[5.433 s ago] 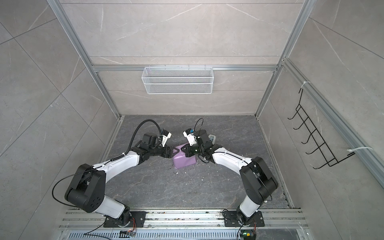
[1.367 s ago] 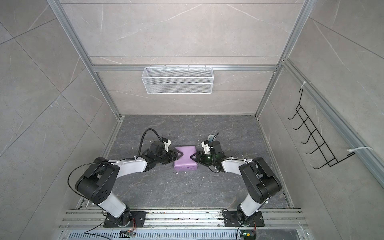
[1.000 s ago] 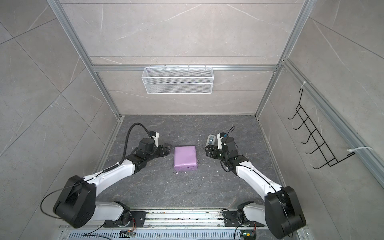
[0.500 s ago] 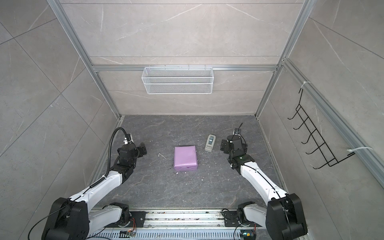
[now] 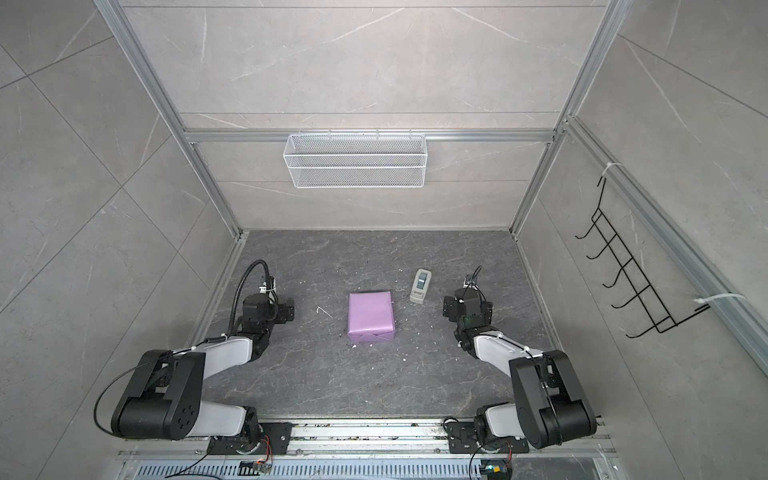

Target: Wrap the gift box in paper

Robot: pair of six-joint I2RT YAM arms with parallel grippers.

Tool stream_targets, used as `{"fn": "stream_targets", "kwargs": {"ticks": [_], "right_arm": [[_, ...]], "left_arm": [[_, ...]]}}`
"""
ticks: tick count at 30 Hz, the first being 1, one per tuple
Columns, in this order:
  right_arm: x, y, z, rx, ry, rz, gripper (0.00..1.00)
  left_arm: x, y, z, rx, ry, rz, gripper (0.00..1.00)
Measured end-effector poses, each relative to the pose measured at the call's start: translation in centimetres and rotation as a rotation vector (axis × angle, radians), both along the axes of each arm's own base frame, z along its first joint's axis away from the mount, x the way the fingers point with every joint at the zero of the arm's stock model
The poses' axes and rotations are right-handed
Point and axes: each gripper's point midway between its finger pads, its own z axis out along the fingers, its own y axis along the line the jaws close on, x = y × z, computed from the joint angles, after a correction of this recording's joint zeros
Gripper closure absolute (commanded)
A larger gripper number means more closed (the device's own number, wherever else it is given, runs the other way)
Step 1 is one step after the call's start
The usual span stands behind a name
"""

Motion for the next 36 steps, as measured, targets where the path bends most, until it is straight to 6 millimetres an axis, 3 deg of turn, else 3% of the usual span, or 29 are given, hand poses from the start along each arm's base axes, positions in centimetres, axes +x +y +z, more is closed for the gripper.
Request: {"fn": "stream_targets", "kwargs": {"ticks": [5, 7, 11, 16, 24, 36], "right_arm": [[1.0, 0.3, 1.5, 0.005, -0.078, 0.030, 0.00], [1.2, 0.4, 1.8, 0.005, -0.098, 0.046, 0.01], [1.5, 0.4, 1.6, 0.010, -0.154, 0.068, 0.00], [0.4, 0.1, -2.2, 0.012, -0.101, 0.091, 0.00], [1.2, 0.5, -0.4, 0.022, -0.181, 0.109, 0.00], [1.3, 0.5, 0.0, 0.023, -0.199, 0.109, 0.00]], "left_arm": [[0.4, 2.6, 0.0, -0.078, -0.056, 0.042, 0.00], [0.0, 3.5, -0.9, -0.098, -0.055, 0.062, 0.00], [-0.4, 3.0, -1.7, -0.130, -0.039, 0.039, 0.00], [-0.1, 2.5, -1.1, -0.149, -0.067, 0.011, 0.00], [0.0, 2.4, -1.0, -0.153, -0.071, 0.005, 0.00], [0.0, 2.4, -1.0, -0.153, -0.073, 0.005, 0.00]]}}
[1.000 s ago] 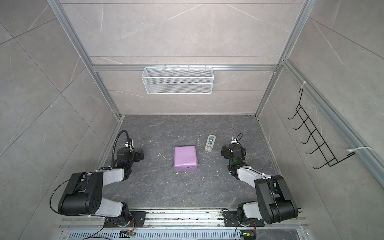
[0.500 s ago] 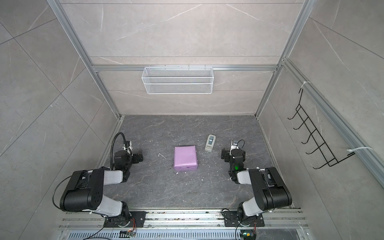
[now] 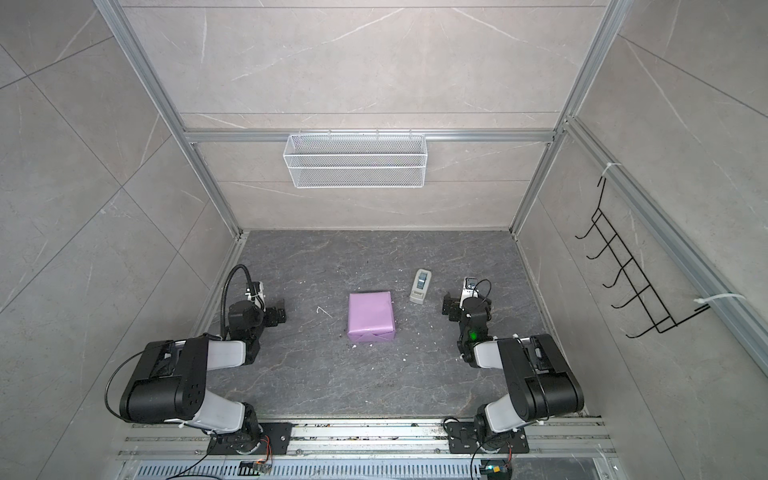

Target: Wrap the gift box in paper

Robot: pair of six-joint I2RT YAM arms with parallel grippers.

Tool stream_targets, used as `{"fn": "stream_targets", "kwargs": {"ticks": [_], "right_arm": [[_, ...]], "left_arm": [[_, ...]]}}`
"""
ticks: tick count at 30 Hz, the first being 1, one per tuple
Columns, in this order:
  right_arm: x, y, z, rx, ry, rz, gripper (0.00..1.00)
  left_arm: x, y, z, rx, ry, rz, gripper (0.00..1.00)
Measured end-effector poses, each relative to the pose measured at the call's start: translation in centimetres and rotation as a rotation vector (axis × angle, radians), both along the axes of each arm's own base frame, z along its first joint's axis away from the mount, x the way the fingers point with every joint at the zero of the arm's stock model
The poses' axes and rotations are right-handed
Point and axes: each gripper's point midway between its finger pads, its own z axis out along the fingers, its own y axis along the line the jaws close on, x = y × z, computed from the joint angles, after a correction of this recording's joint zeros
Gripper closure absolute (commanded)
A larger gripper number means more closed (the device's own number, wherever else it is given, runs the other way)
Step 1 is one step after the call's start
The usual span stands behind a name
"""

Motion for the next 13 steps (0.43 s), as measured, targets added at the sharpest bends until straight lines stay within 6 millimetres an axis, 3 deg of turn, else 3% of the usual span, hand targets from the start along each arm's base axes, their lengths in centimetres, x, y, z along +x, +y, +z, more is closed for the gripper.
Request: {"fn": "stream_targets", "kwargs": {"ticks": [13], "right_arm": [[0.00, 0.01, 0.01, -0.011, 0.001, 0.005, 0.01]], "left_arm": [[0.00, 0.01, 0.00, 0.000, 0.000, 0.000, 0.00]]}}
